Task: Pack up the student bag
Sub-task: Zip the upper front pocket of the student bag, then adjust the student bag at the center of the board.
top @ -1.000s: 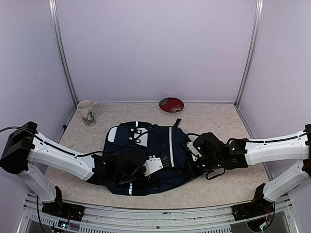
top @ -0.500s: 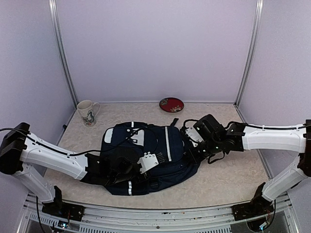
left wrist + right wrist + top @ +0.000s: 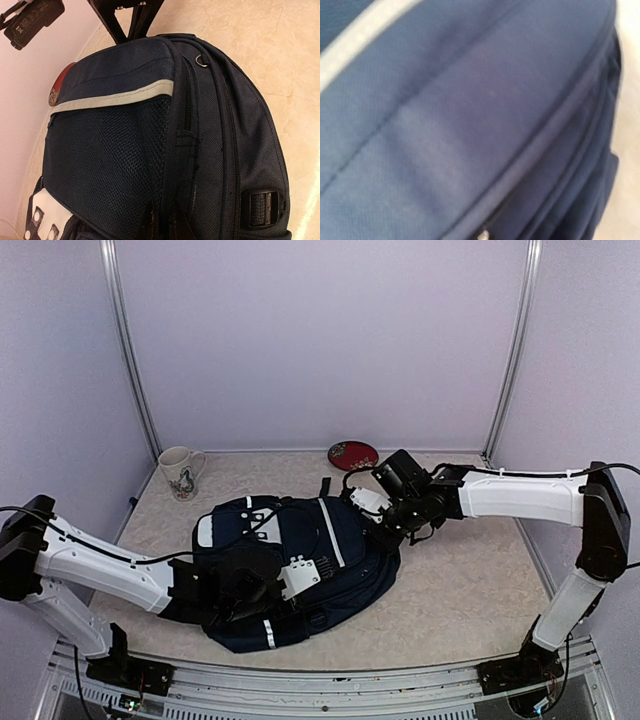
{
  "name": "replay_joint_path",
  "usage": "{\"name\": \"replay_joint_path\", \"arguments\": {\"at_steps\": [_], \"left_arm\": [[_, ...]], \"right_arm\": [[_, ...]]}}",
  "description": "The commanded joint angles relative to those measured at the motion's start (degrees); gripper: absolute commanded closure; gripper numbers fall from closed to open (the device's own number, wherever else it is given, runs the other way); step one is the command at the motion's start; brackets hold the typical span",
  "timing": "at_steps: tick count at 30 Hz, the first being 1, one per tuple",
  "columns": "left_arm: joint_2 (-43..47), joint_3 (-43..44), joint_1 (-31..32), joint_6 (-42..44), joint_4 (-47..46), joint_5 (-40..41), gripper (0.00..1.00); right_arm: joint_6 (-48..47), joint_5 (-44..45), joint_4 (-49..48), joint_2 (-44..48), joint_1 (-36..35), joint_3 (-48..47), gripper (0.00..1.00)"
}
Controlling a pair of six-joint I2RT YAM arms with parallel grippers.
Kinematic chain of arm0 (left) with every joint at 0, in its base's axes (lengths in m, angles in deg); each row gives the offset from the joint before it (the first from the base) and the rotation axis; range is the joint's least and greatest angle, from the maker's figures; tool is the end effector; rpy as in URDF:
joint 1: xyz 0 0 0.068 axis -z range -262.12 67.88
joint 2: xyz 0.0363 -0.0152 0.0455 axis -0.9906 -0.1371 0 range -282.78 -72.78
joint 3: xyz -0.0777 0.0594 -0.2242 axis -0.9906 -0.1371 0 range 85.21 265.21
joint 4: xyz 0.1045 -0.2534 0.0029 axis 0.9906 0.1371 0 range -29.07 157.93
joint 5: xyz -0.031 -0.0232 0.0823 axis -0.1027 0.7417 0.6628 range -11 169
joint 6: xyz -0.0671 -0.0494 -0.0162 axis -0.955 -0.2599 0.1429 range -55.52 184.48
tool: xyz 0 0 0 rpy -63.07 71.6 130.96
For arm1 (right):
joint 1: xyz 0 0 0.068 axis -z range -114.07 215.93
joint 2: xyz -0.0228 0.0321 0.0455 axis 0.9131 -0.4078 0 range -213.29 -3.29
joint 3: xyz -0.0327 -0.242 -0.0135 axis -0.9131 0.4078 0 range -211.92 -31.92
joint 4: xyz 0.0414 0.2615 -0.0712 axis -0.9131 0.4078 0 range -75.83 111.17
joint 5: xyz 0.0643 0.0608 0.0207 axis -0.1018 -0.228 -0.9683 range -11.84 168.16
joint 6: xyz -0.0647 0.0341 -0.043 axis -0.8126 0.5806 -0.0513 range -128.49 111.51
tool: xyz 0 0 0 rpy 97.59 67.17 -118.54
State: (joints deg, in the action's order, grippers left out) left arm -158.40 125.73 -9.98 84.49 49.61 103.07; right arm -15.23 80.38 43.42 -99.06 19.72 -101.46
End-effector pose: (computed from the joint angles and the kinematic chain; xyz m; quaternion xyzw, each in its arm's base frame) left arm 0.1347 -0.3193 0.1277 0.5532 0.6692 -0.0372 0.4947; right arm 0.2693 0.2767 0.1642 -0.4206 0.8572 0.0828 0.2855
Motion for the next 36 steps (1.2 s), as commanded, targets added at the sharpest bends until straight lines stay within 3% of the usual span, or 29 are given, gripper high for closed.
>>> {"name": "replay_joint_path", "arguments": {"at_steps": [1, 2, 7, 9, 13, 17, 20, 23, 26, 29, 36], "left_arm": [[2.9, -2.1, 1.9, -1.3, 4.2, -0.7, 1.00], [3.7, -2.1, 1.8, -2.1, 4.7, -1.2, 0.96], [10.2, -2.3, 1.6, -11.3, 6.6, -0.1, 0.32], [11.7, -1.1, 0.3, -21.8, 13.1, 5.0, 0.22], [12.4, 0.9, -7.7, -46.8, 33.4, 10.0, 0.29], [14.3, -3.9, -14.7, -59.2, 41.5, 9.6, 0.26], [16.0, -7.1, -23.6, -58.9, 37.1, 0.6, 0.27], [16.3, -8.8, -28.3, -57.8, 32.2, -4.6, 0.18], [13.8, -10.8, -31.2, -55.3, 25.9, -9.1, 0.14], [8.5, -10.2, -33.1, -52.4, 21.8, -10.3, 0.20], [-2.4, 0.9, -33.8, -41.5, 15.3, -9.9, 0.23]], "right_arm": [[-7.2, -7.2, -6.8, 1.2, 2.2, 1.3, 1.00], [-7.7, -9.4, -8.6, 1.8, 1.8, 3.3, 1.00], [-7.4, -14.9, -16.2, 1.9, 1.3, 10.2, 1.00], [-6.1, -15.9, -17.3, 1.4, 1.3, 10.9, 1.00], [-3.9, -16.6, -21.3, 1.5, 1.2, 14.1, 1.00], [-1.6, -17.0, -23.7, 1.5, 1.1, 16.7, 1.00], [-0.5, -16.8, -24.6, 1.4, 0.8, 17.8, 1.00], [0.6, -16.5, -24.4, 1.5, 0.1, 18.5, 1.00], [1.7, -16.7, -25.5, 2.0, -1.2, 20.1, 1.00], [3.5, -16.9, -26.9, 2.5, -3.3, 21.5, 1.00], [12.0, -16.0, -30.9, 1.7, -12.7, 20.6, 1.00]]}}
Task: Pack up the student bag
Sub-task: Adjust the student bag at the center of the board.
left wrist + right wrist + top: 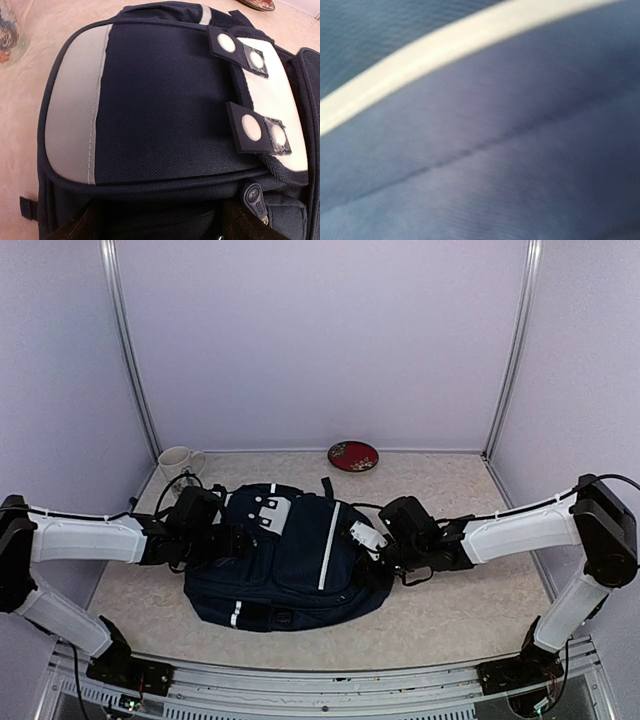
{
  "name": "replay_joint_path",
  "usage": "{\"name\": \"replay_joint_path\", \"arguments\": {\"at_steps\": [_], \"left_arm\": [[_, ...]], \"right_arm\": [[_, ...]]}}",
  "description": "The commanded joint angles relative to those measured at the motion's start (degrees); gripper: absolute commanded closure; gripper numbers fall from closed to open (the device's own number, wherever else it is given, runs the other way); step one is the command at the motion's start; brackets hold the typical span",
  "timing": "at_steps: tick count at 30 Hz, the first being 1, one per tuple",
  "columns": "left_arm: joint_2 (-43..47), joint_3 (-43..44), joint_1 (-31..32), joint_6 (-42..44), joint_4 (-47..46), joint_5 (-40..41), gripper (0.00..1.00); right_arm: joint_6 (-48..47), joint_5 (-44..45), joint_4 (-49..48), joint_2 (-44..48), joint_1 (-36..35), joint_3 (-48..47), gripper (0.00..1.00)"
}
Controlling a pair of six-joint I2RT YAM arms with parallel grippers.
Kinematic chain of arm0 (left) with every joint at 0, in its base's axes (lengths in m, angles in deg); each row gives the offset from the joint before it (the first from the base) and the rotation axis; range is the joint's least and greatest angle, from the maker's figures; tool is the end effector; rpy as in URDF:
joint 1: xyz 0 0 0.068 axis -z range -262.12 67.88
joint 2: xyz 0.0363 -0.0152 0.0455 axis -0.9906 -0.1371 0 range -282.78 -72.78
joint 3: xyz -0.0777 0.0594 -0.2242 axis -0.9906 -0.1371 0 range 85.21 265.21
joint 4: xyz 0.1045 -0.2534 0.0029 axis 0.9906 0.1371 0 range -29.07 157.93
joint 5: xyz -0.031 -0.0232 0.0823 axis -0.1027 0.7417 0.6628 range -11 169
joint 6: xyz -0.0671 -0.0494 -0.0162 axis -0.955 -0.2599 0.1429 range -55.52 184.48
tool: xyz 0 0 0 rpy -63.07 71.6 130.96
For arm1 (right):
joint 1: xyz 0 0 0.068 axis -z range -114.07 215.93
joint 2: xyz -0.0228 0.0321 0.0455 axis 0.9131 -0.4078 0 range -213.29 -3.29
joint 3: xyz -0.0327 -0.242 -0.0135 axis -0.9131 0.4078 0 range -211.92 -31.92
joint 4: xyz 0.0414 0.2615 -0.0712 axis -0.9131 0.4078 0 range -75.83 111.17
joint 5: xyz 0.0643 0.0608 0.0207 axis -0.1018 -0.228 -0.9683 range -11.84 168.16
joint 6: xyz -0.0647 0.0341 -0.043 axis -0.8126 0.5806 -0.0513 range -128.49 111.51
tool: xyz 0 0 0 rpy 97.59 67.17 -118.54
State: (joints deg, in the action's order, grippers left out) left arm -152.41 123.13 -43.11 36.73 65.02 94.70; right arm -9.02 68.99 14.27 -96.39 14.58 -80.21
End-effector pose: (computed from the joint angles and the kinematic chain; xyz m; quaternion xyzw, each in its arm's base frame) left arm 0.2553 -0.1810 0.1126 0.0390 0.9185 -0.0993 0.3808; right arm 0.2174 0.2908 0.1040 -0.4303 0.8144 0.2307 0.3135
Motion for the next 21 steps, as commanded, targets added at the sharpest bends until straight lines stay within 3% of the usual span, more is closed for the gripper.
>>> {"name": "replay_joint_path", "arguments": {"at_steps": [1, 4, 8, 12, 21], "left_arm": [[-9.1, 6.4, -0.6, 8.4, -0.3, -2.1, 0.23], [-8.5, 10.8, 0.5, 12.8, -1.8, -2.3, 0.21], [-4.0, 12.6, 5.3, 19.7, -4.5, 1.8, 0.01], [2.5, 10.1, 13.6, 24.9, -7.0, 7.8, 0.01], [18.0, 2.6, 26.5, 12.0, 0.0, 11.6, 0.05]], "right_arm": [[6.9, -4.6, -2.1, -1.6, -8.9, -1.4, 1.00], [9.8, -5.6, -6.2, -2.9, -13.4, -3.4, 1.00], [15.9, -9.1, -11.8, -5.7, -15.2, -5.5, 1.00], [18.4, -9.5, -13.4, -7.8, -14.9, -7.8, 1.00], [22.8, -12.6, -9.7, -8.9, -11.1, -8.0, 1.00]]}}
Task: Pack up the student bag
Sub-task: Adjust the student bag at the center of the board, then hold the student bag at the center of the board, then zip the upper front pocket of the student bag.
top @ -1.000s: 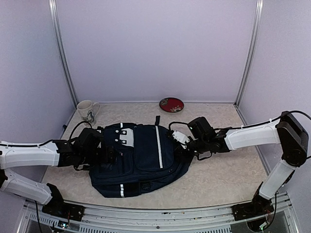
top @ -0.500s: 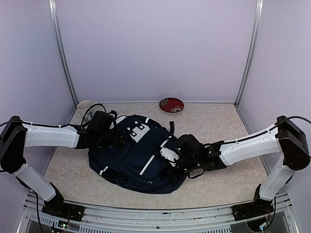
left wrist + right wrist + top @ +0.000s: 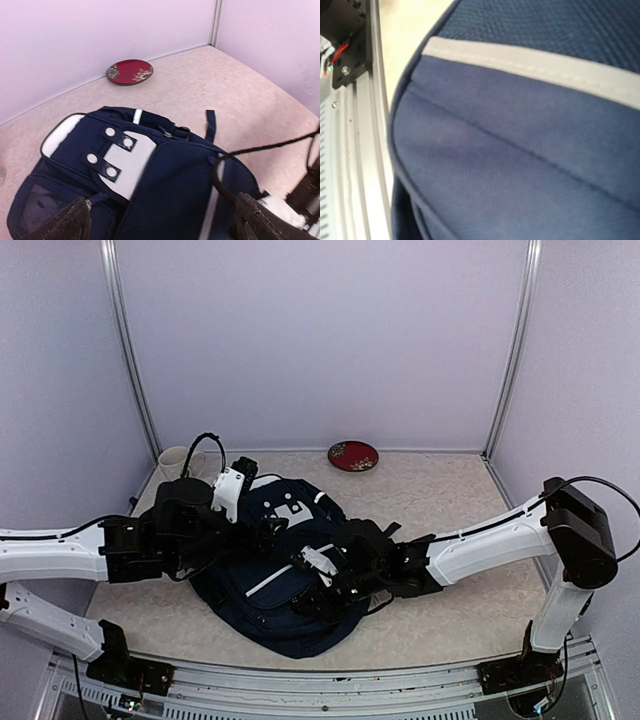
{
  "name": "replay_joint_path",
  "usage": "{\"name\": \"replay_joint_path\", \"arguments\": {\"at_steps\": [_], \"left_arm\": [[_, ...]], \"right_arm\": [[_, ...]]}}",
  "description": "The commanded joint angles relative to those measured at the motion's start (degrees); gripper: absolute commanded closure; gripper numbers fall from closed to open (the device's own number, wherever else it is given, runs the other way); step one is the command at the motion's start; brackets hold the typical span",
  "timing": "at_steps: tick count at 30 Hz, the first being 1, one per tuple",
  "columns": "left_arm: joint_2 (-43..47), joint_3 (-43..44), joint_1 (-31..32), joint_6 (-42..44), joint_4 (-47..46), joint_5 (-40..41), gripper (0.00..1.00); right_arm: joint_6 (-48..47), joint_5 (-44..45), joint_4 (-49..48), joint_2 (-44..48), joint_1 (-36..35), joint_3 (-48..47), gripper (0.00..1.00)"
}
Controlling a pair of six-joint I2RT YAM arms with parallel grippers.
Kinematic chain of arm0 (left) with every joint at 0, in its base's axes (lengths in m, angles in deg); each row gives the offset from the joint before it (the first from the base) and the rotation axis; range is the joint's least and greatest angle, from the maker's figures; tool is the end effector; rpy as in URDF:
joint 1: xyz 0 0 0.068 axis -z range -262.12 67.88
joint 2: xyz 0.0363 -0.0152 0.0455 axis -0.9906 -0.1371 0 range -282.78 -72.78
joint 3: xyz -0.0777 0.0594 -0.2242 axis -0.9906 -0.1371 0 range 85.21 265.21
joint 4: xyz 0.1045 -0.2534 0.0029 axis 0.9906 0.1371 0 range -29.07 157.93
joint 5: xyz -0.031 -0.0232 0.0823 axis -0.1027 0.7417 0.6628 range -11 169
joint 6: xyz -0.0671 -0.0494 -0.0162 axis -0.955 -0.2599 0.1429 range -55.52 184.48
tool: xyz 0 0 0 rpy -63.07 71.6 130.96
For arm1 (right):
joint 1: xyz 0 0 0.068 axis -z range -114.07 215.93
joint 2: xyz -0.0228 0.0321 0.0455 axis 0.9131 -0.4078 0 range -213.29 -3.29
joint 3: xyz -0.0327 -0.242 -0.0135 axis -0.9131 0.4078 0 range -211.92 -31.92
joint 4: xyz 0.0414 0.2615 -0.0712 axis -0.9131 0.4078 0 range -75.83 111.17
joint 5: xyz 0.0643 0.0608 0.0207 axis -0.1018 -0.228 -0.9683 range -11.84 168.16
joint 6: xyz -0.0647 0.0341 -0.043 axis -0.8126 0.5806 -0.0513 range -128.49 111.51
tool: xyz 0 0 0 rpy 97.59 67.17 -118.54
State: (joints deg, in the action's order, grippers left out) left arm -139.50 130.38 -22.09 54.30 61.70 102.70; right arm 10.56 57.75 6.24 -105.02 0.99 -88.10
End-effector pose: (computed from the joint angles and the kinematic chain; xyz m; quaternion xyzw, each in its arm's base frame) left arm 0.1865 -0.2635 0.2359 0.2389 0.7854 -0.1738 0.5439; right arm 0.1482 0.3784 0.1129 -0.4164 0.7827 0.4088 0.2165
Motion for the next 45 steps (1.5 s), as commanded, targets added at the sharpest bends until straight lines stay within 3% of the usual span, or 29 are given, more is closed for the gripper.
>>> {"name": "replay_joint_path", "arguments": {"at_steps": [1, 7, 11, 14, 17, 20, 27, 31, 35, 39, 45], "left_arm": [[6.9, -6.3, 7.6, -6.6, 3.1, 3.8, 0.09], [10.5, -14.5, 23.9, -10.5, 3.2, 13.2, 0.34], [2.0, -12.7, 26.5, -13.2, 8.8, 16.3, 0.37], [-5.4, -8.9, 27.8, -11.3, 11.8, 19.4, 0.31], [-12.5, -5.2, 27.8, -8.4, 14.6, 23.8, 0.22], [-17.7, -1.8, 27.7, -8.4, 17.5, 26.9, 0.25], [-16.1, -4.4, 25.9, -5.9, 13.2, 23.2, 0.56], [-14.8, -5.1, 22.4, -4.7, 13.7, 17.6, 0.64], [-13.7, -4.9, 20.5, -3.6, 13.8, 14.0, 0.98], [-13.3, -4.6, 20.0, -3.9, 14.5, 11.9, 1.00], [-12.9, -3.8, 20.0, -5.8, 16.2, 12.9, 1.00]], "right_arm": [[3.5, -1.7, -1.8, 0.0, 2.6, 0.4, 1.00], [4.9, -2.9, -1.4, -0.5, 2.7, -0.1, 1.00], [4.9, -3.3, -1.4, -1.1, 2.7, -0.3, 1.00], [4.9, -3.3, -1.3, -0.8, 2.7, -0.1, 1.00], [5.1, -3.5, -1.2, -0.4, 2.7, 0.3, 1.00], [5.4, -3.3, -1.2, 0.5, 2.7, 0.8, 1.00], [5.1, -2.5, -0.1, 1.4, 2.7, 0.9, 1.00], [4.2, -1.5, 1.5, 2.6, 2.7, 0.5, 1.00], [3.4, 0.4, 3.8, 3.8, 2.8, 0.1, 1.00], [3.5, 2.4, 7.5, 5.1, 3.0, -0.2, 1.00], [1.7, 14.5, 24.8, 8.4, 5.9, -1.5, 1.00]]}}
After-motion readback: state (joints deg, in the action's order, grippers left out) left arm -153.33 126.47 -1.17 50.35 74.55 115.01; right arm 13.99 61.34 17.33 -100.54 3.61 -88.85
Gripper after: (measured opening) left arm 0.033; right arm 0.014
